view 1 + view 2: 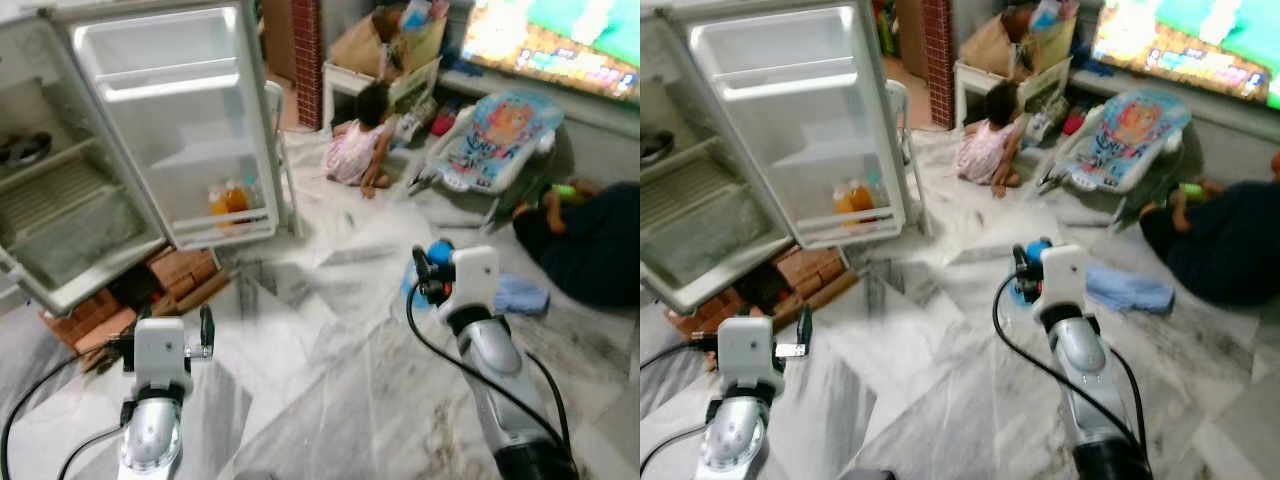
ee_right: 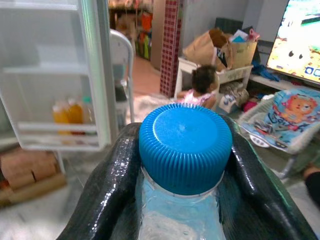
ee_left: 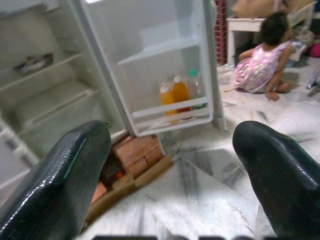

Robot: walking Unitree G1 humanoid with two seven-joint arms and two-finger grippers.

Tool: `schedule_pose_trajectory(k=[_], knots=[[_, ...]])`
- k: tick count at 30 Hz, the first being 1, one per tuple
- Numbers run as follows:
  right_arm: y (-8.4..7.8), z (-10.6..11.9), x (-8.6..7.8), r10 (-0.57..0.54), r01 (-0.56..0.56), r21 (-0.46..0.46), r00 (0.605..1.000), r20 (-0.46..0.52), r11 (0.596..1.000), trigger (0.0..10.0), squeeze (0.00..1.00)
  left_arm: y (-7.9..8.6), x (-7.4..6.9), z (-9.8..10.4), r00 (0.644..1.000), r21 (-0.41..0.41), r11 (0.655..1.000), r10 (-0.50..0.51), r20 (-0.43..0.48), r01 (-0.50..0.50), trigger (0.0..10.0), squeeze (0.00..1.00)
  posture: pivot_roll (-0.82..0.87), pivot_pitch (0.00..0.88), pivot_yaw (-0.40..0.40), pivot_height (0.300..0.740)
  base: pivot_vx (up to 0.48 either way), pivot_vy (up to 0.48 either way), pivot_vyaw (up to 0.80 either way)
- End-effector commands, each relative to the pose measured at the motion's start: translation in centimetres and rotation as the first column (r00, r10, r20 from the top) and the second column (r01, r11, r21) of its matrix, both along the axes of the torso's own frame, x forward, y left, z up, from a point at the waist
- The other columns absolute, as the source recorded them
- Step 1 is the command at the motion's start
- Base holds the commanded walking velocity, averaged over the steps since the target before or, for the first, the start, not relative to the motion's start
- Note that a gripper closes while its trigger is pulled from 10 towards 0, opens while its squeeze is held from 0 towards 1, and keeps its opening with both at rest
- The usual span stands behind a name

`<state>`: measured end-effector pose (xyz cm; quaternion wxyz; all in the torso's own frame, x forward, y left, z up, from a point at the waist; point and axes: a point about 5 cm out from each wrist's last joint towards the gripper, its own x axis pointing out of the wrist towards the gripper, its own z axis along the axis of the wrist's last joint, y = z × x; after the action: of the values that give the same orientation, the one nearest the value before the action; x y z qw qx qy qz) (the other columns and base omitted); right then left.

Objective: Restocking fridge

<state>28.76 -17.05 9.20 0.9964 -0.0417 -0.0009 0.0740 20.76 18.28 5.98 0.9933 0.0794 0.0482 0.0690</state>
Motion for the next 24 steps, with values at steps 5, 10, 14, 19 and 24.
schedule_pose_trajectory(k=[5, 10, 14, 19, 24], knots=[[0.4, 0.3, 0.5, 0.023, -0.023, -0.010, 1.000, 0.010, 1.000, 10.0, 0.00, 0.6, -0.1, 0.3, 0.999, 0.021, 0.999, 0.042, 0.022, -0.042, 10.0, 0.00, 0.05, 0.043, -0.059, 0.740, 0.000, 0.000, 0.00], [0.5, 0.1, 0.6, 0.036, -0.036, -0.012, 0.999, 0.000, 0.999, 10.0, 0.00, 0.7, -0.1, 0.6, 0.998, 0.023, 0.998, 0.059, 0.030, -0.060, 10.0, 0.00, 0.05, 0.056, -0.075, 0.740, 0.000, 0.000, 0.00], [0.6, 0.1, 0.7, 0.035, -0.035, -0.009, 0.999, 0.005, 0.999, 10.0, 0.00, 0.4, 0.0, 0.8, 0.999, 0.032, 0.999, 0.026, 0.036, -0.027, 10.0, 0.00, 0.05, 0.054, -0.048, 0.740, 0.000, 0.000, 0.00], [1.1, 0.1, 0.4, 0.063, -0.062, -0.034, 0.998, 0.025, 0.997, 10.0, 0.00, 0.6, 0.2, 0.6, 1.000, 0.037, 0.999, 0.008, 0.028, -0.009, 10.0, 0.00, 0.03, 0.055, -0.021, 0.740, 0.269, 0.000, 0.68], [1.6, 0.1, -0.1, 0.088, -0.087, -0.025, 0.996, 0.026, 0.996, 10.0, 0.00, 0.7, 0.7, 0.7, 1.000, 0.047, 0.999, -0.012, 0.028, 0.011, 10.0, 0.00, 0.01, 0.052, -0.004, 0.740, 0.266, 0.000, 0.80]])
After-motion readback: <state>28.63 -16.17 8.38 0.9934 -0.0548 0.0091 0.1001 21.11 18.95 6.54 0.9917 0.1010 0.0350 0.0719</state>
